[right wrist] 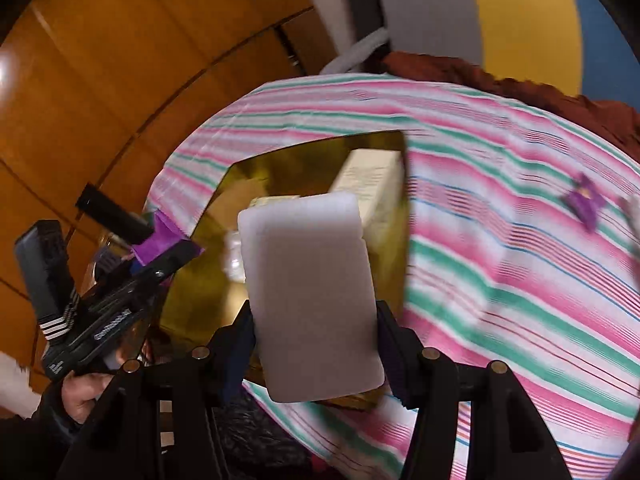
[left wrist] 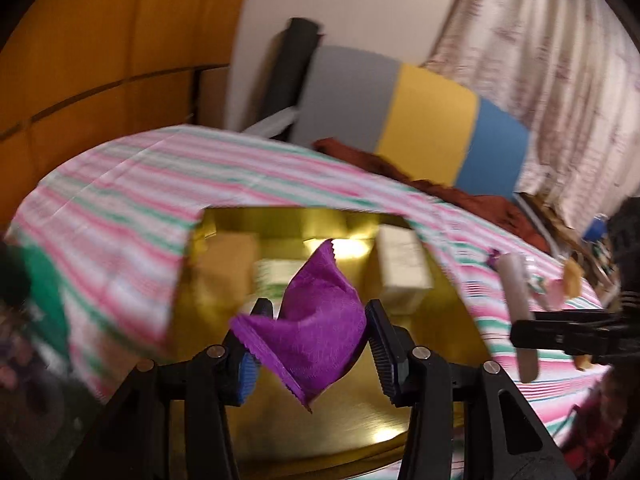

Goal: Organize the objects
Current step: 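Carry the packet and foam block over the gold tray and open both tools, then move both open tools back to the pile of remaining items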

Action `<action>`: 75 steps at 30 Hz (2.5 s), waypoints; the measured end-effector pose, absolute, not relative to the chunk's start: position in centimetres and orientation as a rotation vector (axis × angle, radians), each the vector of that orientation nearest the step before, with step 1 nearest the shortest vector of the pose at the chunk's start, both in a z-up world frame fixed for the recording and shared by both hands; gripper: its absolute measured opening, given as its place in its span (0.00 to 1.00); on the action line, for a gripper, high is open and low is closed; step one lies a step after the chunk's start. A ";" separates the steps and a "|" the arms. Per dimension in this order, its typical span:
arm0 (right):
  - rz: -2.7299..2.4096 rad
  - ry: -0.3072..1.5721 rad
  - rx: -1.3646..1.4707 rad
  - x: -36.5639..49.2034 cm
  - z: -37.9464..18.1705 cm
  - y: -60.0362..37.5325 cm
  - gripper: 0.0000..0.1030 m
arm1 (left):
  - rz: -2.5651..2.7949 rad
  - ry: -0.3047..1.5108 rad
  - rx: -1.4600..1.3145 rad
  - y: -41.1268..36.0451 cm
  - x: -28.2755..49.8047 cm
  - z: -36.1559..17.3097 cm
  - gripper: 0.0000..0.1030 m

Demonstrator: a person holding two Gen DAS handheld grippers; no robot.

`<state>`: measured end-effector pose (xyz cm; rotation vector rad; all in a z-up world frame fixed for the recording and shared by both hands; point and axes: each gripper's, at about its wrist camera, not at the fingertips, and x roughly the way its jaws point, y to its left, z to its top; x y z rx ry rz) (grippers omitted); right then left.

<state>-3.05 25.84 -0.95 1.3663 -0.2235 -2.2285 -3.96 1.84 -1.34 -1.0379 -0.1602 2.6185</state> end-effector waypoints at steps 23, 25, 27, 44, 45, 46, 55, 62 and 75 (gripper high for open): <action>-2.370 -0.082 1.320 -0.9 -2.9 21.7 0.82 | 2.752 -0.104 -1.040 1.8 -2.6 -0.3 0.93; -2.424 -0.068 1.285 -0.5 -2.2 22.3 0.82 | 2.750 -0.091 -1.044 2.1 -2.5 -0.3 0.95; -2.480 -0.052 1.250 -0.1 -1.4 23.1 0.82 | 2.751 -0.076 -1.047 2.5 -2.4 -0.3 0.95; -2.697 -0.209 1.274 0.0 -2.5 31.0 0.84 | 2.636 -0.060 -0.984 5.7 -2.0 1.3 1.00; -2.696 -0.246 1.296 -0.1 -2.9 32.0 0.84 | 2.617 -0.055 -0.979 6.2 -2.0 1.5 1.00; -2.702 -0.275 1.316 0.0 -3.1 33.0 0.84 | 2.609 -0.053 -0.974 6.5 -1.9 1.6 1.00; -2.867 -0.511 1.353 1.0 -1.7 45.2 0.86 | 2.522 0.104 -0.898 11.8 -1.2 2.4 1.00; -3.136 -0.829 1.149 1.7 1.7 58.1 0.95 | 2.438 0.170 -0.864 15.1 -0.1 2.6 1.00; -2.546 -1.389 1.039 -3.9 -4.3 65.8 0.96 | 2.367 0.273 -0.896 18.8 0.8 1.6 1.00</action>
